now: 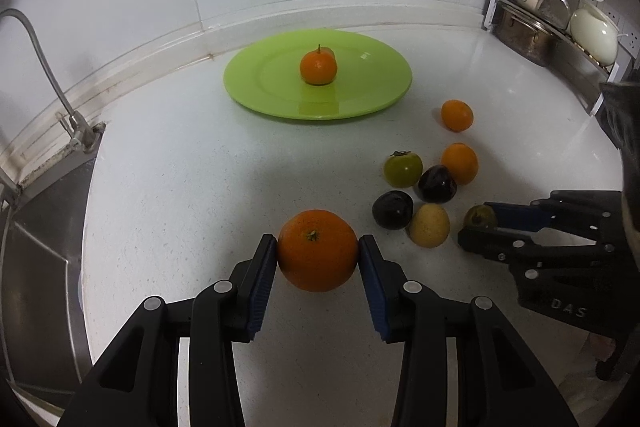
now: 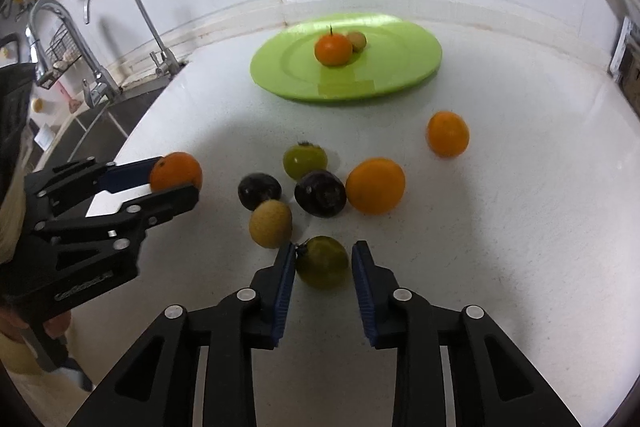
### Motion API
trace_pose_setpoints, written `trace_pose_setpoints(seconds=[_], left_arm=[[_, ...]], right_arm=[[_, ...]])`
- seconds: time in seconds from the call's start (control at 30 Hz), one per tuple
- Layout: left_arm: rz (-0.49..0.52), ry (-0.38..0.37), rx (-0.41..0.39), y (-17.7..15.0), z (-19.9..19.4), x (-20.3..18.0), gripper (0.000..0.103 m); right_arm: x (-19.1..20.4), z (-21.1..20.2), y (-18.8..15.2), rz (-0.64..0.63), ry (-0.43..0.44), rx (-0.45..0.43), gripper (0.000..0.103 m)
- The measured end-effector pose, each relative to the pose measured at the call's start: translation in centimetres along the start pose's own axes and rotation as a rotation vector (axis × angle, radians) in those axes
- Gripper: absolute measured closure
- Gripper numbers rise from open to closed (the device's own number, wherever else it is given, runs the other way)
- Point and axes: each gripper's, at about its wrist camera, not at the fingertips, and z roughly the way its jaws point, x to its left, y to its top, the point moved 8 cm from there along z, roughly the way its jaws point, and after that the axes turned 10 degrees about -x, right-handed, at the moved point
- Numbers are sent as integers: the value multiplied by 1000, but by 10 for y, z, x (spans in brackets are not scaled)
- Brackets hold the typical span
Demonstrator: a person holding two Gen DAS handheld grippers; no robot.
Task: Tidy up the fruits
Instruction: 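Lift and carry the orange and dark green fruit over the green plate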
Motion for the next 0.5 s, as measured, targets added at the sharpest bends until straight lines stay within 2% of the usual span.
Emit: trace_pose_setpoints(seconds=[0.5], left_arm=[[1, -29, -34, 9, -14, -12, 62]], right_arm=[[5, -22, 13, -11, 6, -73, 74]])
